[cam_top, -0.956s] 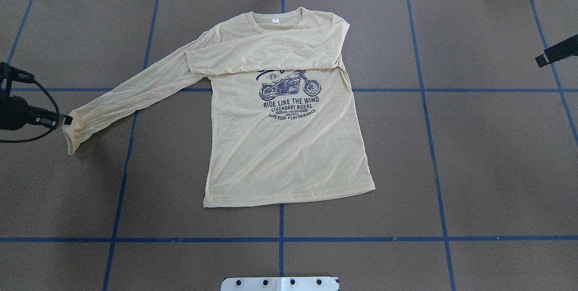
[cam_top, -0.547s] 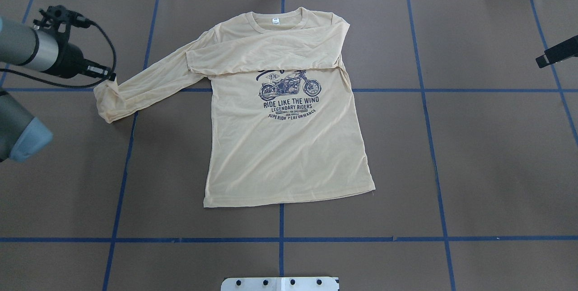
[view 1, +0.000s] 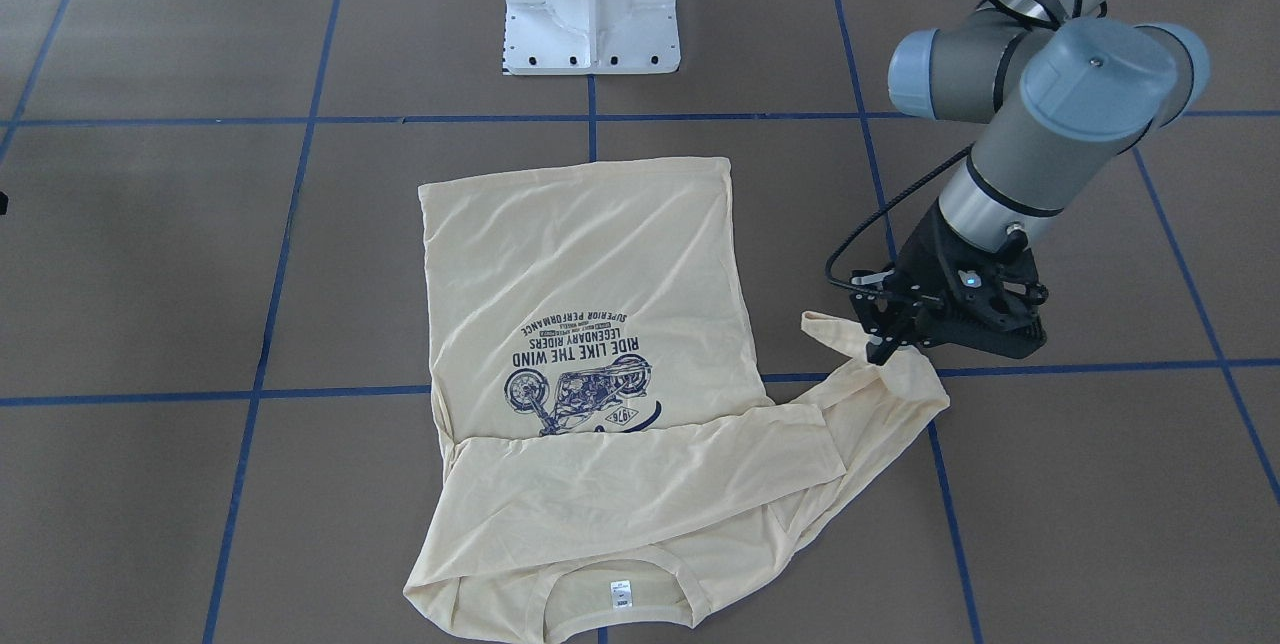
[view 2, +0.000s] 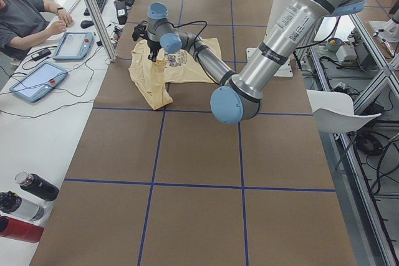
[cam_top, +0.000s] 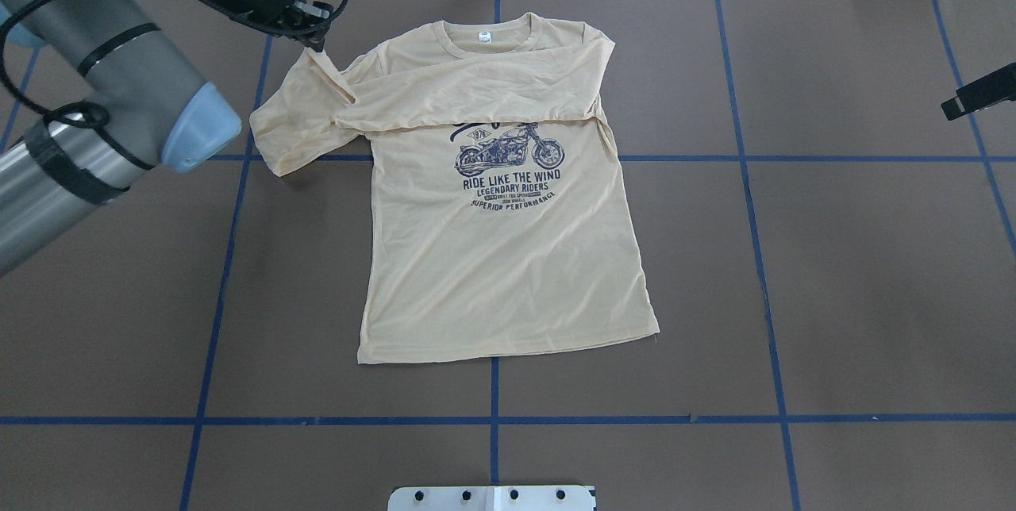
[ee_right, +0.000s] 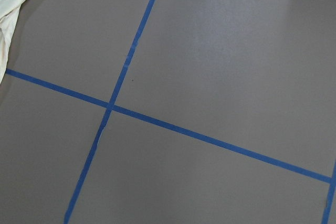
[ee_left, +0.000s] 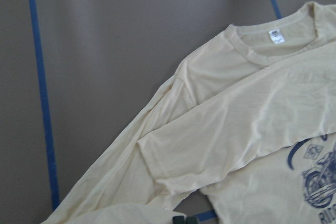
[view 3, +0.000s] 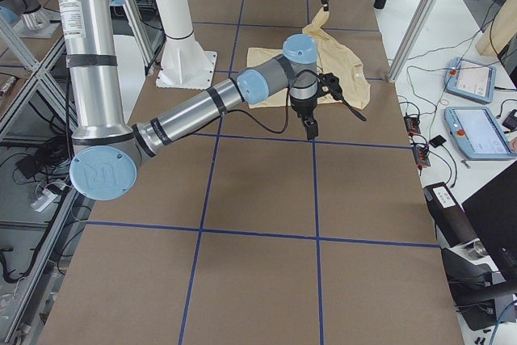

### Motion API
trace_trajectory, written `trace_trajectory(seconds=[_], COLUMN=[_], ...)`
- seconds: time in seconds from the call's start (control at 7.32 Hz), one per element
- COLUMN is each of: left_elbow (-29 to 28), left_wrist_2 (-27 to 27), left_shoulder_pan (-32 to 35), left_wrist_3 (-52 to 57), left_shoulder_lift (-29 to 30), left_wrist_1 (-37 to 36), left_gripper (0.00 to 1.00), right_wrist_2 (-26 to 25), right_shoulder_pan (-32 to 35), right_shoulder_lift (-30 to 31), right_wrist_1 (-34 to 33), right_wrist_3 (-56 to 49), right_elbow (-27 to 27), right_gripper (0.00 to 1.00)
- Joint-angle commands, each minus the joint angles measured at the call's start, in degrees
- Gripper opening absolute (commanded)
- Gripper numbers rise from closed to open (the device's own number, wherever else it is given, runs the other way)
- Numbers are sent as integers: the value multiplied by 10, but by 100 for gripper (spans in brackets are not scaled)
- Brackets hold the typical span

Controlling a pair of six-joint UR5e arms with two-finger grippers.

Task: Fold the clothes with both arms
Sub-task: 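Fold the held sleeve with the left gripper across the shirt toward the collar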

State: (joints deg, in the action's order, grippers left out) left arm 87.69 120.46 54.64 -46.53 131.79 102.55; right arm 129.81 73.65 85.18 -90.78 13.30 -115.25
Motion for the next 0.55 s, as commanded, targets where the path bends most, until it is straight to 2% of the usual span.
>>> trace_trajectory(seconds=[0.0, 0.27, 0.41], left_elbow=[-140, -245, -295], left_wrist_2=[0, -1, -12], left_shoulder_pan=[-11, -45, -63], left_wrist_3=[-57, -117, -147], left_shoulder_lift=[152, 243, 270], left_wrist_1=[-5, 31, 70], left_gripper=[0, 0, 0], right_wrist_2=[0, 0, 0], right_shoulder_pan=[0, 0, 1], right_shoulder_lift=[-3, -3, -2], right_wrist_1=[0, 0, 0], right_wrist_3=[1, 0, -2], right_elbow=[3, 5, 6], right_gripper=[100, 100, 100])
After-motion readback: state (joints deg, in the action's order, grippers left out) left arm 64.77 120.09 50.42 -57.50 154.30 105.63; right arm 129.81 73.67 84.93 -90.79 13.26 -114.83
